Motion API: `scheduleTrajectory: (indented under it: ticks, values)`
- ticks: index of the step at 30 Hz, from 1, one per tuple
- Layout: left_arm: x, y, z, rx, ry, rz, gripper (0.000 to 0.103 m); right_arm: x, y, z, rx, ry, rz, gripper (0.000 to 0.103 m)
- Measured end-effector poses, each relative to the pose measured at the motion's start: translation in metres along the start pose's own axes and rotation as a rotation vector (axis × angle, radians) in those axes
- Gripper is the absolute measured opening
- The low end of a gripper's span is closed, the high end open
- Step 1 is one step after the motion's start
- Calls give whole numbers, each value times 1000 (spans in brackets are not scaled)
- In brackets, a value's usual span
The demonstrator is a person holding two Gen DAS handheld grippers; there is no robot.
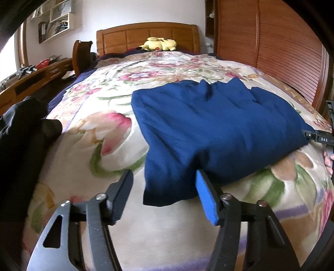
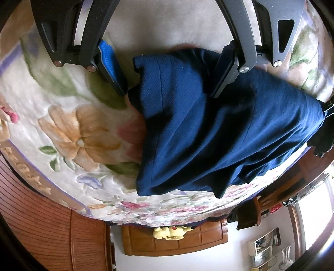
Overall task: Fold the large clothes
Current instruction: 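Move both tools to the edge of the folded jacket, then grasp the folded jacket edge with both tools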
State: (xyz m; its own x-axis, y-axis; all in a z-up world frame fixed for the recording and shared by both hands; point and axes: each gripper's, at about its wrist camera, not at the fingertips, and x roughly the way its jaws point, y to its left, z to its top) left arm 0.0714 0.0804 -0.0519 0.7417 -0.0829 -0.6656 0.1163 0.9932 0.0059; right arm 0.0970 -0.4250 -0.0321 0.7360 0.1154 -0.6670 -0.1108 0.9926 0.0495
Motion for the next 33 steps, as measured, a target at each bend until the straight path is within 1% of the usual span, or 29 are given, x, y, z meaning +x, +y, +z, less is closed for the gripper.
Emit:
scheduleTrajectory:
  ticks: [1, 3, 4, 5, 6, 7, 8, 9, 10, 11, 12, 13, 15, 18, 21, 26, 29, 33]
  values:
    - [0, -1, 0, 4, 2, 0, 57, 0, 0, 0, 2, 0, 2, 81]
    - [2, -4, 0, 15, 8, -5, 50, 0, -1, 0, 3, 3, 10, 81]
    - [4, -5, 0, 18, 18, -6, 48, 1, -1, 0, 2, 7, 13, 78]
    - [7, -7, 0, 26, 35, -7, 43, 2, -1, 0, 1, 11, 23, 74]
    - [9, -8, 1, 37, 45, -5, 39, 3, -1, 0, -1, 17, 40, 72]
    - [10, -10, 1, 44, 51, -4, 35, 4, 0, 0, -2, 24, 50, 67]
    - [10, -10, 1, 47, 55, -3, 27, 5, 0, 1, -4, 34, 67, 63]
    - [10, -10, 2, 47, 57, -5, 23, 7, 0, 2, -8, 50, 85, 61]
    - [9, -11, 2, 45, 54, -7, 21, 8, -1, 3, -6, 59, 93, 57]
    - [8, -10, 3, 40, 49, -12, 18, 9, -2, 3, 0, 63, 111, 50]
    - [5, -9, 5, 31, 41, -17, 16, 9, -2, 4, 0, 69, 130, 45]
    - [3, -9, 5, 26, 32, -18, 16, 8, -2, 5, -5, 71, 143, 33]
    - [-4, -10, 6, 14, 11, -15, 14, 5, 2, 9, -26, 61, 133, 24]
    - [-12, -13, 5, 5, 0, 2, 13, 0, 9, 14, -65, 60, 101, 21]
    - [-20, -18, 4, 1, -15, 17, 12, -6, 11, 18, -76, 64, 93, 19]
    - [-42, -24, 1, 5, -51, 30, 11, -29, 19, 21, -129, 38, 66, 17]
    - [-62, -27, -10, 19, -65, 16, 11, -41, 21, 15, -155, 30, 67, 16]
    - [-92, -34, -33, 57, -70, -9, 11, -62, 16, -1, -172, 16, 94, 16]
